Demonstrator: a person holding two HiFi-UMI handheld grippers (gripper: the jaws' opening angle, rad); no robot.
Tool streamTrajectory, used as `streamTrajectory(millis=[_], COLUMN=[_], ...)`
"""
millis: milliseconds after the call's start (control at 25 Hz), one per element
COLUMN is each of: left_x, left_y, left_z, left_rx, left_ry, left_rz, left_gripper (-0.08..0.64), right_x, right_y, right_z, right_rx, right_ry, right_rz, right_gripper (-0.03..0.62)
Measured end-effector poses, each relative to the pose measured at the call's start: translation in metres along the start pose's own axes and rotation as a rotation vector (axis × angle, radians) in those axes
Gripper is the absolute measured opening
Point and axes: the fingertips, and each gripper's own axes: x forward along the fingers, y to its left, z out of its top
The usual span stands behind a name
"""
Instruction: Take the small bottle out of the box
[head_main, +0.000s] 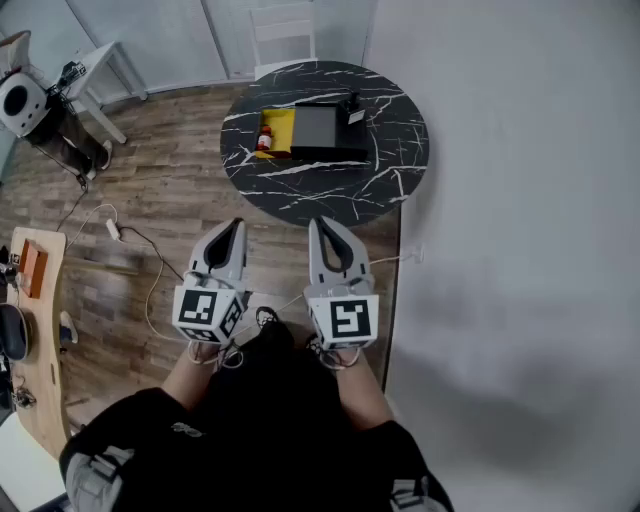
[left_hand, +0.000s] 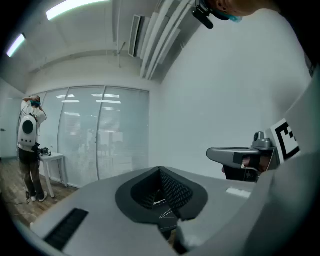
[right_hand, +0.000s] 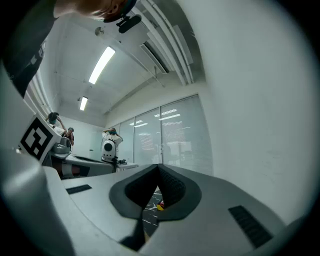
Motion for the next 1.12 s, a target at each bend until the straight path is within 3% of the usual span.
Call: streamTrajectory(millis=[480,1120], left_x=[0.003,0.020], left_y=[0.059,0.147], left_z=[-0.011,-0.029], left_rx=[-0.014,-0.071], left_ry=[0.018,0.061], left_rz=[0.015,-0.073], left_gripper=[-0.002,-0.002], right_x=[0.062,0.138], right_y=[0.033,0.080], right_z=[-0.005,-0.029], right_rx=[-0.009,-0.043], right_ry=[-0.011,0.098], right_rz=[0.039,0.026], right_gripper=[-0.003,-0.004])
